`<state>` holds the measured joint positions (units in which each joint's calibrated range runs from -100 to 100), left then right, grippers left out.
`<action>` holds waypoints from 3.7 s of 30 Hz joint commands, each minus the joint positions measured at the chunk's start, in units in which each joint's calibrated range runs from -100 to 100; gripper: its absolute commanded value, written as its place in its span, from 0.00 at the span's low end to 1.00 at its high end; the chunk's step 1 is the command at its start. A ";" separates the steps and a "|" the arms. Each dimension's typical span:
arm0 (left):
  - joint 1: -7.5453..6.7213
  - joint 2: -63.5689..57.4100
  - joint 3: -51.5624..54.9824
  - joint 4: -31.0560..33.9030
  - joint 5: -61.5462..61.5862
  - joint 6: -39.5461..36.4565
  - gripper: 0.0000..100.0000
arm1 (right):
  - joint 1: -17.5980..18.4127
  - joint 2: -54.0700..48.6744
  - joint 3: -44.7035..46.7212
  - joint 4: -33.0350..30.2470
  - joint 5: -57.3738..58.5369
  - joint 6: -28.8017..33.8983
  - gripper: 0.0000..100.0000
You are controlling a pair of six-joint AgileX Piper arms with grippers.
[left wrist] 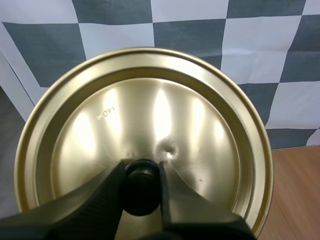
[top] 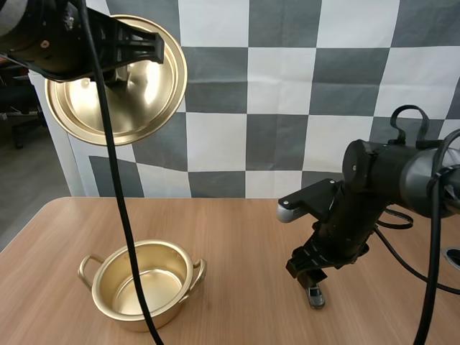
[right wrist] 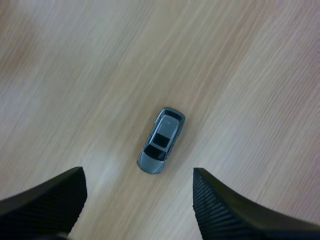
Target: Open the pot, put the car inside, and close it
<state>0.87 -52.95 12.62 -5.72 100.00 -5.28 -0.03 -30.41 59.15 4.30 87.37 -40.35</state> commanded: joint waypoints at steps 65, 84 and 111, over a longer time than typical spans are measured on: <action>0.03 0.01 -0.01 0.18 0.00 0.58 0.00 | -0.11 25.92 0.20 -0.36 -17.24 1.95 1.00; 0.03 -1.39 -0.01 0.22 0.00 1.51 0.00 | -0.12 28.64 0.20 -0.36 -17.20 0.65 0.00; 0.03 -1.39 -0.01 0.33 0.00 1.51 0.00 | -0.45 9.73 -13.42 17.40 10.94 -9.25 0.00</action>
<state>0.87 -54.27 12.62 -5.43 100.00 -3.74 -0.44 -18.70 46.21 21.42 93.96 -49.47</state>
